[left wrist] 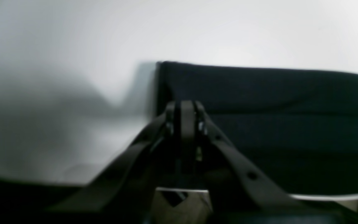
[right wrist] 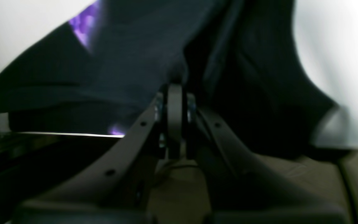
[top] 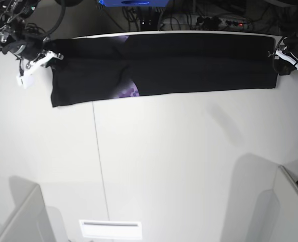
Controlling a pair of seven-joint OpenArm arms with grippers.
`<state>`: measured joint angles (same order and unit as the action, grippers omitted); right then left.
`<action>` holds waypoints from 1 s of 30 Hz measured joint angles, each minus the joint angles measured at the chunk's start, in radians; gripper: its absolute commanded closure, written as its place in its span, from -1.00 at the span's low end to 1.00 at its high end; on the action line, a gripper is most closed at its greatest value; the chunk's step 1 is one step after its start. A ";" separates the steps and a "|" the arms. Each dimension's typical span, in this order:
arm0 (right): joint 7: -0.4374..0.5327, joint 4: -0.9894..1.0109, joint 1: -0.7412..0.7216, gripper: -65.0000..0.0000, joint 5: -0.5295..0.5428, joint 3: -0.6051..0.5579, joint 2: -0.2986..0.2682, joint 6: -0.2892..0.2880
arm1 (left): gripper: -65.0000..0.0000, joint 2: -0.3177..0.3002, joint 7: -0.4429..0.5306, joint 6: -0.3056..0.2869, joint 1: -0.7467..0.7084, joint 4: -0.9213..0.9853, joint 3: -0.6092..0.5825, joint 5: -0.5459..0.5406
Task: Fold the T-shirt properly
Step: 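Hold the folded edges together and smooth the strip with both grippers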
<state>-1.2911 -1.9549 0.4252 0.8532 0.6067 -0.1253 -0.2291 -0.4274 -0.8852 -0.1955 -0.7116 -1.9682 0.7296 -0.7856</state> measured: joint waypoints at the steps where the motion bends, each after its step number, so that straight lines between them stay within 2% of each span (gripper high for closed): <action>1: 0.000 0.000 0.000 1.00 -0.029 -0.003 0.002 0.000 | 1.00 0.017 -0.007 0.000 0.000 0.000 0.000 0.022; 5: -0.004 0.000 -0.003 1.00 -0.069 -0.003 0.035 -0.001 | 1.00 0.060 -0.011 -0.008 0.025 0.002 -0.002 0.089; 8: -0.003 0.000 -0.005 1.00 -0.069 -0.005 0.037 -0.001 | 1.00 0.062 -0.009 -0.019 0.027 0.002 -0.004 0.100; 12: -0.003 0.000 -0.005 1.00 -0.071 -0.005 0.037 -0.001 | 1.00 0.072 -0.010 -0.067 0.027 0.002 -0.004 0.104; 16: -0.003 0.000 -0.006 1.00 -0.069 -0.005 0.035 -0.001 | 1.00 0.072 -0.009 -0.064 0.027 0.002 -0.004 0.105; 17: -0.003 0.000 -0.006 0.98 -0.069 -0.005 0.035 -0.001 | 1.00 0.072 -0.009 -0.064 0.027 0.002 -0.004 0.105; 18: -0.003 0.000 -0.006 0.79 -0.069 -0.004 0.035 -0.001 | 0.97 0.072 -0.009 -0.064 0.027 0.002 -0.002 0.104; 19: -0.003 0.000 -0.006 0.56 -0.070 -0.004 0.035 -0.001 | 0.81 0.072 -0.009 -0.064 0.027 0.002 0.000 0.104; 21: -0.002 0.000 -0.005 0.23 -0.069 -0.002 0.035 -0.003 | 0.48 0.072 -0.009 -0.064 0.027 0.002 0.004 0.105; 22: -0.003 0.000 -0.006 0.11 -0.070 0.001 0.035 -0.004 | 0.29 0.072 -0.008 -0.063 0.027 0.002 0.005 0.105; 23: -0.003 0.000 -0.006 0.08 -0.068 0.012 0.035 -0.004 | 0.11 0.072 -0.008 -0.063 0.027 0.002 0.007 0.105; 25: 0.013 0.000 -0.005 0.14 -0.069 0.044 0.035 -0.005 | -0.22 0.072 -0.006 -0.063 0.027 0.002 0.007 0.105; 27: 0.038 -0.001 0.000 0.22 -0.074 0.064 0.031 -0.005 | -0.43 0.072 -0.005 -0.063 0.027 0.002 0.008 0.105; 29: 0.038 -0.002 0.003 0.37 -0.072 0.068 0.030 -0.008 | -0.49 0.073 -0.005 -0.063 0.027 0.002 0.008 0.104; 30: 0.038 -0.002 0.003 0.48 -0.073 0.062 0.030 -0.032 | -0.47 0.073 -0.005 -0.063 0.027 0.000 0.008 0.103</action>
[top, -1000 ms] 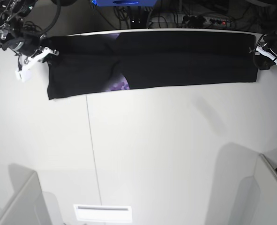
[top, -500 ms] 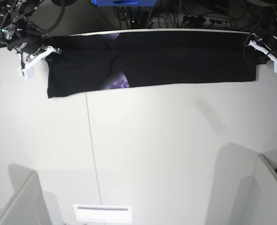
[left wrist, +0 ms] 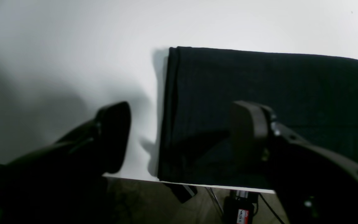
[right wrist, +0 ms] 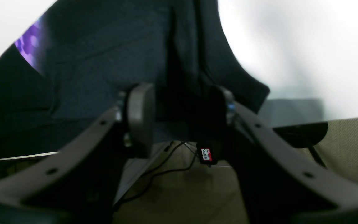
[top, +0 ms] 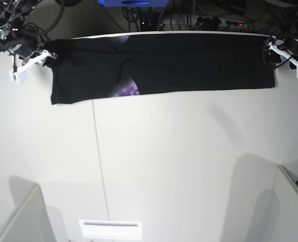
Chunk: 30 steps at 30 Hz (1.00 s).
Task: Fold the T-shirt properly
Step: 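Hold the folded edges together and smooth the strip with both grippers, then release the strip ends and reposition both grippers along the strip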
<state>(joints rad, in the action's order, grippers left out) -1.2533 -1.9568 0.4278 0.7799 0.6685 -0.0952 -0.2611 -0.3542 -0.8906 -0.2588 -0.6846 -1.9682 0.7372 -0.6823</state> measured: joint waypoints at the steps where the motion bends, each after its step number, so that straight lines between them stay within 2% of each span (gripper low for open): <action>1: 0.000 -0.001 -0.001 0.64 0.002 -0.004 0.002 -0.048 | -0.40 0.006 0.001 0.000 0.000 -0.002 0.001 0.000; 2: 0.001 -0.004 -0.004 0.82 0.003 -0.010 0.007 -0.097 | -0.27 0.018 0.006 0.000 0.002 -0.003 0.002 -0.001; 3: 0.000 -0.006 -0.008 1.00 0.003 -0.023 0.010 -0.146 | -0.05 0.038 0.006 0.000 0.012 -0.003 0.002 0.002; 4: -0.004 -0.006 -0.019 1.00 0.001 -0.042 0.012 -0.190 | 0.27 0.059 -0.002 0.003 0.026 -0.002 -0.002 0.002; 6: -0.002 -0.004 -0.043 1.00 0.002 -0.064 0.014 -0.201 | 1.00 0.090 -0.001 -0.003 0.055 0.001 -0.008 0.000; 15: 0.004 0.190 -0.138 1.00 -0.010 -0.074 0.000 -0.177 | 1.00 0.124 0.000 -0.003 0.149 0.092 -0.008 0.005; 18: 0.022 0.251 -0.155 1.00 -0.090 -0.074 0.004 -0.177 | 1.00 0.124 0.003 0.003 0.166 0.145 -0.008 0.055; 20: 0.081 0.293 -0.164 1.00 -0.150 -0.084 0.008 -0.181 | 1.00 0.136 0.006 0.000 0.179 0.179 -0.007 0.096; 23: 0.172 0.344 -0.179 1.00 -0.173 -0.141 -0.002 -0.182 | 1.00 0.170 0.004 0.002 0.206 0.227 -0.008 0.167; 25: 0.211 0.358 -0.187 1.00 -0.183 -0.163 -0.002 -0.182 | 1.00 0.171 0.004 0.001 0.225 0.254 -0.046 0.228; 30: 0.214 0.393 -0.224 1.00 -0.182 -0.163 0.006 -0.182 | 1.00 0.166 0.027 0.000 0.307 0.325 -0.089 0.290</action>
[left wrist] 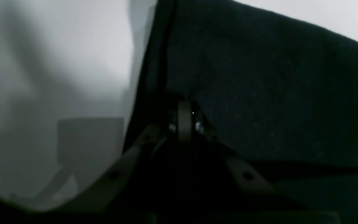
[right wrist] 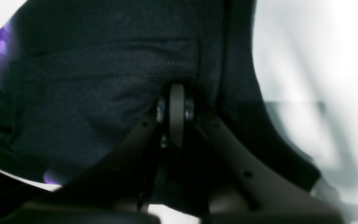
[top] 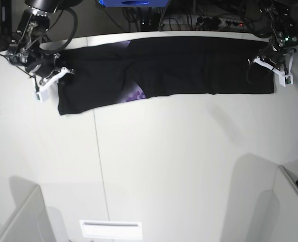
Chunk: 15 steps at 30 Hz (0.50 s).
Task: Fold the T-shirt properly
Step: 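Release the strip ends and reposition both grippers along the strip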
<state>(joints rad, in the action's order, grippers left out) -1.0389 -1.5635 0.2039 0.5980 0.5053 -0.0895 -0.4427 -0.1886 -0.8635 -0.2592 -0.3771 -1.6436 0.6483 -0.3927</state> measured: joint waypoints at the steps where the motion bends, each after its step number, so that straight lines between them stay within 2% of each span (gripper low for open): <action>1: -0.001 0.018 -0.021 1.00 0.000 0.002 0.003 0.000 | 1.00 0.000 0.007 0.000 0.020 0.015 0.001 0.002; 3: 0.002 0.055 -0.064 1.00 -0.001 0.004 0.011 0.001 | 1.00 -0.005 0.006 0.000 0.057 0.039 0.003 0.013; 6: -0.001 0.094 -0.117 1.00 0.000 -0.002 0.014 0.069 | 1.00 -0.005 -0.015 0.000 0.122 0.056 0.002 0.066; 12: -0.022 0.119 -0.194 1.00 -0.031 -0.002 0.019 0.164 | 1.00 0.000 -0.031 -0.002 0.253 0.066 -0.008 0.204; 15: -0.014 0.119 -0.210 1.00 -0.031 0.002 0.023 0.220 | 1.00 -0.005 -0.019 -0.002 0.311 0.105 -0.008 0.228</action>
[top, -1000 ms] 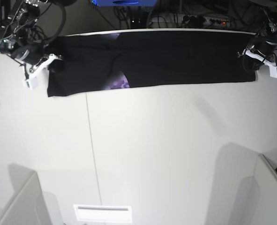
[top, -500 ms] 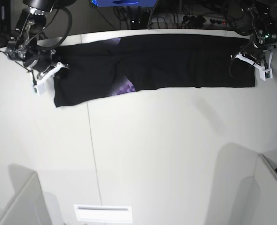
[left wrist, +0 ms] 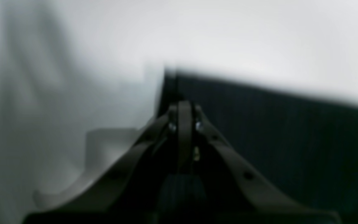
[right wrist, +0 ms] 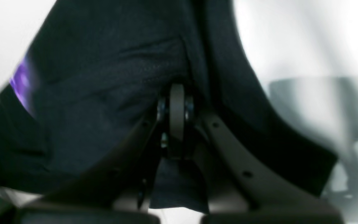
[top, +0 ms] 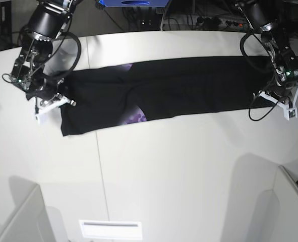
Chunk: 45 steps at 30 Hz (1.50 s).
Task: Fold the T-shirt properly
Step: 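Release the strip ends and reposition both grippers along the strip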
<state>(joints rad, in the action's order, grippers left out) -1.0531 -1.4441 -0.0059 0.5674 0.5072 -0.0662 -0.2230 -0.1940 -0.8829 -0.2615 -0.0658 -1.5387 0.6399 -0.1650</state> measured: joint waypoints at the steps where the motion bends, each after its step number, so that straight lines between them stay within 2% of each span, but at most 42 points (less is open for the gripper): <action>1: 0.017 0.000 0.000 1.00 0.000 -0.001 -0.002 0.005 | 1.00 0.001 -0.002 0.000 0.011 0.011 0.000 0.000; 4: 0.013 -0.003 0.001 1.00 0.000 -0.001 0.002 0.006 | 1.00 0.000 -0.022 0.000 0.008 -0.003 0.000 0.000; 7: 0.005 -0.071 0.012 1.00 -0.019 -0.001 0.031 0.007 | 1.00 -0.003 -0.024 0.002 -0.001 -0.101 0.008 0.001; 10: -0.037 -0.175 0.022 1.00 0.005 -0.003 0.059 -0.056 | 1.00 -0.010 -0.051 0.000 -0.031 -0.247 0.009 -0.026; 12: -0.083 -0.249 0.024 1.00 0.042 -0.003 0.068 -0.095 | 1.00 -0.009 -0.105 0.000 -0.078 -0.345 0.027 -0.112; 13: -0.104 -0.280 0.027 1.00 0.063 -0.003 0.070 -0.110 | 1.00 -0.008 -0.110 -0.001 -0.110 -0.379 0.053 -0.191; 19: -0.137 -0.377 0.068 1.00 0.140 -0.003 0.076 -0.114 | 1.00 -0.026 -0.121 0.002 -0.269 -0.386 0.290 -0.574; 20: -0.137 -0.378 0.068 1.00 0.143 -0.004 0.075 -0.114 | 0.90 -0.027 -0.122 0.003 -0.291 -0.384 0.321 -0.600; 23: -0.137 -0.374 0.073 1.00 0.140 -0.003 0.072 -0.114 | 0.18 -0.021 -0.126 0.003 -0.348 -0.374 0.383 -0.695; 24: -0.138 -0.374 0.074 1.00 0.140 -0.003 0.072 -0.114 | -0.10 -0.020 -0.127 0.002 -0.362 -0.374 0.396 -0.710; 26: -0.137 -0.373 0.074 1.00 0.142 -0.003 0.072 -0.114 | -0.53 -0.019 -0.127 0.003 -0.372 -0.373 0.407 -0.724; 27: -0.137 -0.373 0.073 1.00 0.143 -0.003 0.072 -0.114 | -0.72 -0.020 -0.123 -0.002 -0.372 -0.366 0.406 -0.734; 29: -0.137 -0.373 0.074 1.00 0.143 -0.003 0.072 -0.114 | -0.95 -0.019 -0.119 -0.043 -0.367 -0.333 0.404 -0.741; 31: -0.137 -0.373 0.076 1.00 0.143 -0.003 0.072 -0.114 | -1.00 -0.018 -0.122 -0.131 -0.366 -0.280 0.403 -0.742; 35: -0.139 -0.374 0.101 1.00 0.143 -0.004 0.075 -0.114 | -1.00 -0.010 -0.125 -0.188 -0.348 -0.132 0.405 -0.722; 41: -0.140 -0.374 0.115 1.00 0.143 -0.003 0.075 -0.114 | -1.00 -0.010 -0.119 -0.187 -0.269 -0.060 0.396 -0.582; 45: -0.137 -0.375 0.118 1.00 0.143 -0.003 0.076 -0.114 | -1.00 -0.013 -0.113 -0.188 -0.240 -0.056 0.273 -0.531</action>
<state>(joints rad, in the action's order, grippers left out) -1.1900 -1.8191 0.1120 0.7109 0.5037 0.0093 -0.3367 -0.2066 -0.9962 -0.4500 -0.3054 -1.5948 0.9127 -0.6960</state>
